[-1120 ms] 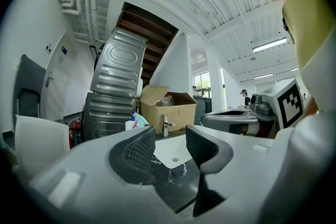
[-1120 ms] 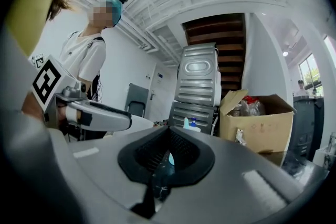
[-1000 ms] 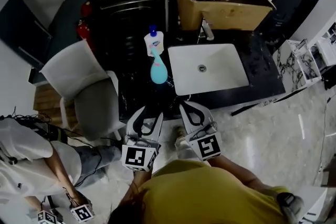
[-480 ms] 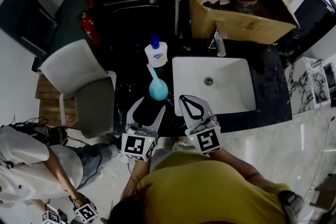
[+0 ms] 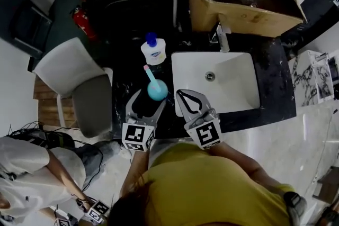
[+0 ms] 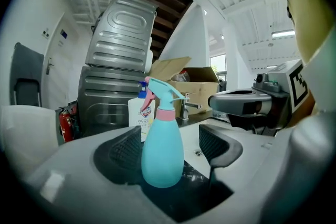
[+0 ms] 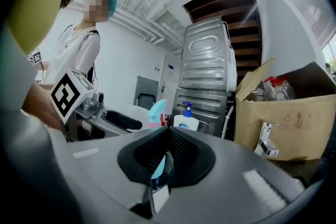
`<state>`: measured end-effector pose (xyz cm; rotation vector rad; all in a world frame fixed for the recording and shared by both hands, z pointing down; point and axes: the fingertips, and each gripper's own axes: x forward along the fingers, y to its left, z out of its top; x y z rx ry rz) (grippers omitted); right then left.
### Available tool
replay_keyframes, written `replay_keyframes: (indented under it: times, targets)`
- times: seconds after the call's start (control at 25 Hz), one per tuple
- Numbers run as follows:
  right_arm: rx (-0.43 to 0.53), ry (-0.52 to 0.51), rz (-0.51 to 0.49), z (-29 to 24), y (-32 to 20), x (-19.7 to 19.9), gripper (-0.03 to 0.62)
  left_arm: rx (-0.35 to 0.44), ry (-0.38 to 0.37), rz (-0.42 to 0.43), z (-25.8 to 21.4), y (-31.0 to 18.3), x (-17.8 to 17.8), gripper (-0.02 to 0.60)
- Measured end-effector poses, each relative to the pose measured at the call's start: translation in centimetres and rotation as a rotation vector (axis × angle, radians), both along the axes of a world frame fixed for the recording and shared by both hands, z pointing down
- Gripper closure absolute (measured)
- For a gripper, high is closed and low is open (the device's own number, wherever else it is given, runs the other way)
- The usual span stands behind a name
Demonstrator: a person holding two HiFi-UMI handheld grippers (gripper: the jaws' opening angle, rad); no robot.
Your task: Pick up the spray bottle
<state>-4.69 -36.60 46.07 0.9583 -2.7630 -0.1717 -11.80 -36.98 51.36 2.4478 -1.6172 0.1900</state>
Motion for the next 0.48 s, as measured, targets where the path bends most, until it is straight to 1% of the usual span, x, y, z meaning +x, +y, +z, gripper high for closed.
replay_keyframes:
  times: [0.16,0.32,0.48]
  targets:
    - [-0.026,0.018,-0.003,1.2,-0.8,-0.2,0.594,-0.047,-0.02,0.059,0.8,-1.2,0.1,0.21]
    - [-0.06,0.039,0.039,2.5,-1.7,0.1,0.594,-0.092,-0.079,0.106,2.4,-2.3,-0.1,0.187]
    - [-0.076,0.057,0.071,3.6,-2.5,0.4,0.594,-0.143,-0.094,0.164,4.3,-3.0,0.5,0.162]
